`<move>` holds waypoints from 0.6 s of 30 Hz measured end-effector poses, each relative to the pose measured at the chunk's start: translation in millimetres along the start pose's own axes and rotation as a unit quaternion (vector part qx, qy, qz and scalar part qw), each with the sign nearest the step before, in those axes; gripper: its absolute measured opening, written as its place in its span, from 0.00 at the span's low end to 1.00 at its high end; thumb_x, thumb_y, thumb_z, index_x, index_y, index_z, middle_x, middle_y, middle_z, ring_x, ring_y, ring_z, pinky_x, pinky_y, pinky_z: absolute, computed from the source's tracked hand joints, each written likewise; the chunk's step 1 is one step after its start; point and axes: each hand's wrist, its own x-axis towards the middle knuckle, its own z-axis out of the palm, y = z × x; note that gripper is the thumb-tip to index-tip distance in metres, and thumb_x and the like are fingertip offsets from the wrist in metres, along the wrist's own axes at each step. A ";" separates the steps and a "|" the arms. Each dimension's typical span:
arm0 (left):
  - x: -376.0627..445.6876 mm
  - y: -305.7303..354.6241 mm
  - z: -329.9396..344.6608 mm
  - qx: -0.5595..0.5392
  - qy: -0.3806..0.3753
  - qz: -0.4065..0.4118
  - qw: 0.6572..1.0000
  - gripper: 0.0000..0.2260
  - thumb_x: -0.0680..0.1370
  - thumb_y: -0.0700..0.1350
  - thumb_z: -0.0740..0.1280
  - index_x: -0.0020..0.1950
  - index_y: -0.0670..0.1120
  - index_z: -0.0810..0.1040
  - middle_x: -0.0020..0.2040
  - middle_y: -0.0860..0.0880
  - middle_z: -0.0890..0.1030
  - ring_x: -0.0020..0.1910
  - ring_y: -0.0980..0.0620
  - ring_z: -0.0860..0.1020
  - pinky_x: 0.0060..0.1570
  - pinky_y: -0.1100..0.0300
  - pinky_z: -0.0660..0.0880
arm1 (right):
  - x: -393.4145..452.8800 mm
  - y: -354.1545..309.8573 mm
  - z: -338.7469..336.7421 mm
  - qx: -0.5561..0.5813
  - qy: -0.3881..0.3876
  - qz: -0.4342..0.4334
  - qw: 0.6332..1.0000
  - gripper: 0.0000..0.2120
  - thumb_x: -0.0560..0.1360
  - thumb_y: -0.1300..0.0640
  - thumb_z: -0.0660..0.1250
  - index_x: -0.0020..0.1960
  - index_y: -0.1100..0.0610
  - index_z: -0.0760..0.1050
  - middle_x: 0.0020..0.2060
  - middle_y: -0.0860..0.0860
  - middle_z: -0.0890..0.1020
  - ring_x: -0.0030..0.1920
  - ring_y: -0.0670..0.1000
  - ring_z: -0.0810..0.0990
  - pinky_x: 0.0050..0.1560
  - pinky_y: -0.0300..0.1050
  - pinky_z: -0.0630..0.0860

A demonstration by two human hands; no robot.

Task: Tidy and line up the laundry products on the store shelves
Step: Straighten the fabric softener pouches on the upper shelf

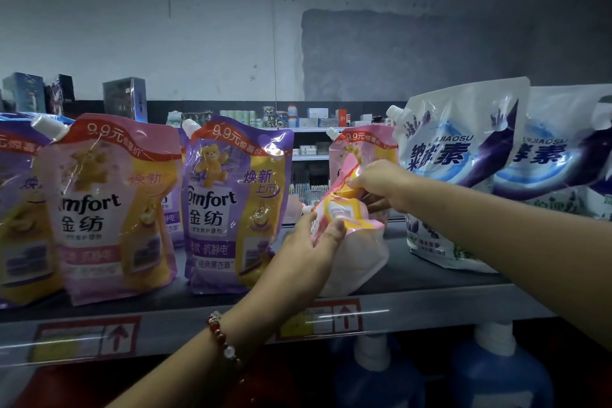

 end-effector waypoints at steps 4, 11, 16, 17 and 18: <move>5.5 6.8 0.8 -0.065 -0.020 0.009 0.998 0.37 0.75 0.70 0.60 0.79 0.60 0.52 0.76 0.51 0.66 0.71 0.49 0.69 0.64 0.56 0.66 | -8.4 -14.7 -12.5 0.005 -0.008 -0.043 0.999 0.07 0.79 0.60 0.65 0.51 0.64 0.76 0.39 0.57 0.82 0.34 0.54 0.82 0.34 0.46 0.82; 14.6 7.4 11.1 -0.128 -0.026 0.019 0.991 0.59 0.64 0.65 0.78 0.76 0.66 0.33 0.81 0.52 0.50 0.77 0.47 0.60 0.74 0.45 0.63 | -27.8 -41.3 -29.7 0.017 -0.025 -0.083 0.996 0.06 0.79 0.60 0.65 0.45 0.60 0.74 0.34 0.55 0.81 0.32 0.52 0.82 0.32 0.43 0.81; 9.9 12.8 26.8 -0.072 0.027 0.054 0.996 0.54 0.69 0.61 0.76 0.74 0.71 0.33 0.78 0.55 0.40 0.78 0.44 0.57 0.73 0.47 0.65 | -37.8 -44.7 -38.3 0.044 -0.057 -0.081 0.994 0.05 0.80 0.59 0.64 0.46 0.60 0.75 0.39 0.58 0.82 0.35 0.56 0.83 0.36 0.46 0.82; 10.4 12.1 29.7 -0.058 0.038 0.061 0.996 0.53 0.70 0.60 0.76 0.73 0.73 0.33 0.78 0.56 0.40 0.78 0.43 0.57 0.73 0.46 0.65 | -38.6 -44.8 -40.5 0.051 -0.062 -0.080 0.994 0.05 0.80 0.60 0.64 0.48 0.60 0.76 0.42 0.58 0.83 0.37 0.57 0.84 0.39 0.49 0.82; 10.7 11.6 31.6 -0.046 0.051 0.070 0.995 0.53 0.70 0.59 0.76 0.72 0.74 0.32 0.78 0.56 0.41 0.78 0.42 0.57 0.73 0.45 0.65 | -39.1 -44.0 -42.6 0.055 -0.063 -0.080 0.993 0.05 0.80 0.60 0.64 0.50 0.60 0.77 0.44 0.58 0.83 0.39 0.57 0.84 0.41 0.50 0.82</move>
